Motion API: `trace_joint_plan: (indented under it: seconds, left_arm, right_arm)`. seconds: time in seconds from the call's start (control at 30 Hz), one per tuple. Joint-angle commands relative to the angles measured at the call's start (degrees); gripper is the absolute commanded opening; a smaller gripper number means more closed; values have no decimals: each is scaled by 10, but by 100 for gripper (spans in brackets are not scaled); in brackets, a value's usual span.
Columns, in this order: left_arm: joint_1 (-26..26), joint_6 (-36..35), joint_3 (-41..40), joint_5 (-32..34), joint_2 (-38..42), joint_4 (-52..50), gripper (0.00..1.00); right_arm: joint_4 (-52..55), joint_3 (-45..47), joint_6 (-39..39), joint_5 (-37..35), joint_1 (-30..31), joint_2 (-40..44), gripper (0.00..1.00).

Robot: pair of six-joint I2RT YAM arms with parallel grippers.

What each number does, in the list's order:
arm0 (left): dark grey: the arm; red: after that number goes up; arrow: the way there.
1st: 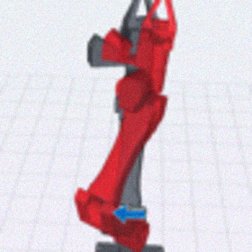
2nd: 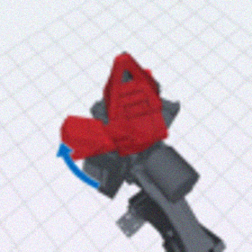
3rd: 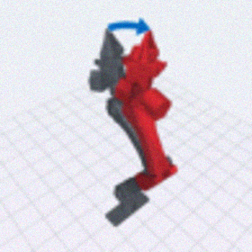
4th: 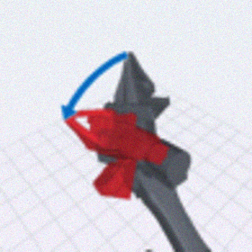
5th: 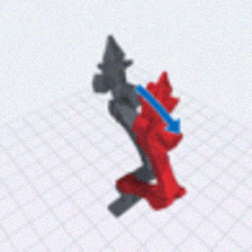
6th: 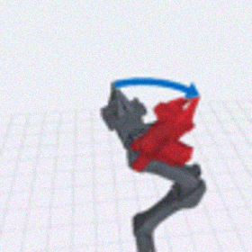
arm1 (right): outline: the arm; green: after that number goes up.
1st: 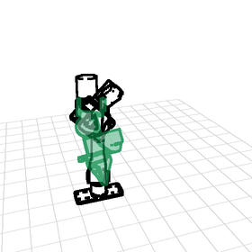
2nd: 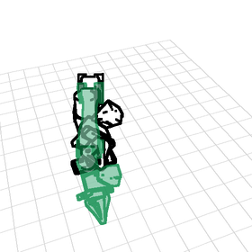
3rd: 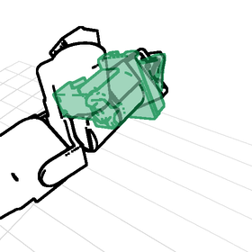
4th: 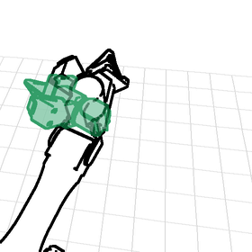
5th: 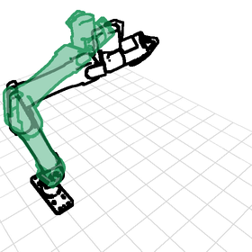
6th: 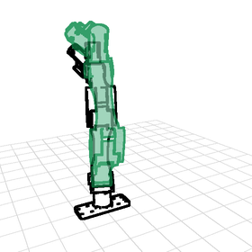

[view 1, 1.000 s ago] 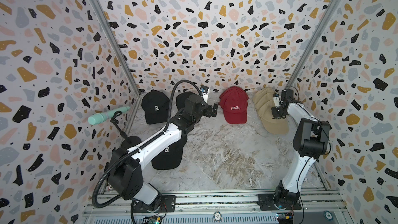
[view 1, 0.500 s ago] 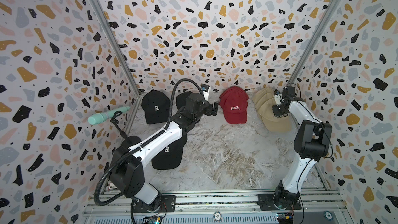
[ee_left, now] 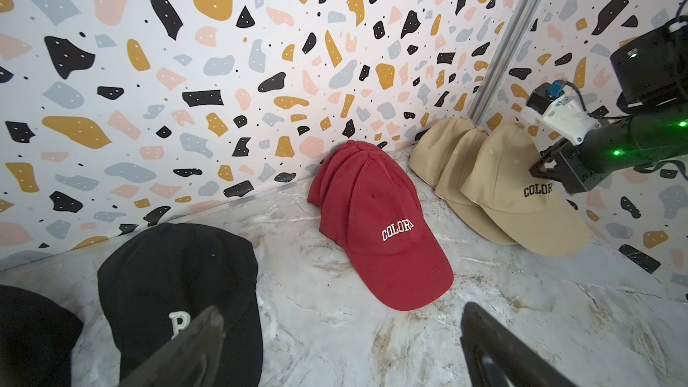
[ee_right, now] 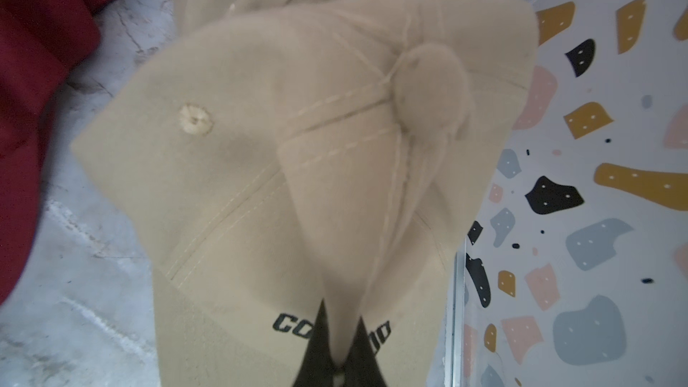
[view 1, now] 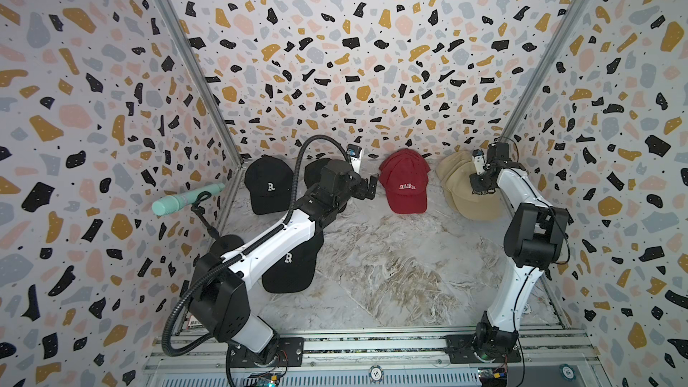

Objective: Stack the baseball caps by color
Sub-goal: Place the baseball cap on the baseball cap.

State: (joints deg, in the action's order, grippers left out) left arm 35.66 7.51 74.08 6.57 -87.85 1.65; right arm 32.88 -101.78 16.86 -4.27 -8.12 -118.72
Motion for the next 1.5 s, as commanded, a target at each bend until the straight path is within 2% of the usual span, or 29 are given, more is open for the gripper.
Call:
trace_joint_plan:
  seconds: [0.0,0.23,0.4,0.77,0.87,1.0,1.03,1.07,1.33,1.47]
  left_arm:
    - [-4,6,0,9,21,9,100]
    - [-4,8,4,18,22,0,100]
    - [-4,9,7,25,22,-6,100]
    - [-4,10,10,27,23,-13,100]
    - [-4,10,7,26,26,-11,100]
    - [-4,11,-4,26,38,-4,100]
    - [-4,10,-7,26,40,-4,100]
    - [-4,11,-12,26,44,-2,100]
    - [-4,17,-64,31,91,14,100]
    - [-4,21,-97,44,129,7,100]
  right_arm:
    - [13,-20,0,3,2,-15,0]
    - [-3,-19,-7,17,-2,-52,0]
    - [-13,-16,-16,25,-2,-64,11]
    - [-21,5,-30,27,-2,-56,29]
    - [-22,13,-42,30,-3,-35,40]
    - [-22,20,-59,38,-6,6,62]
    - [-22,20,-63,37,-6,16,91]
    - [-23,21,-68,35,-6,28,99]
    - [-16,38,-89,57,-6,104,99]
    - [-35,86,-119,74,0,154,99]
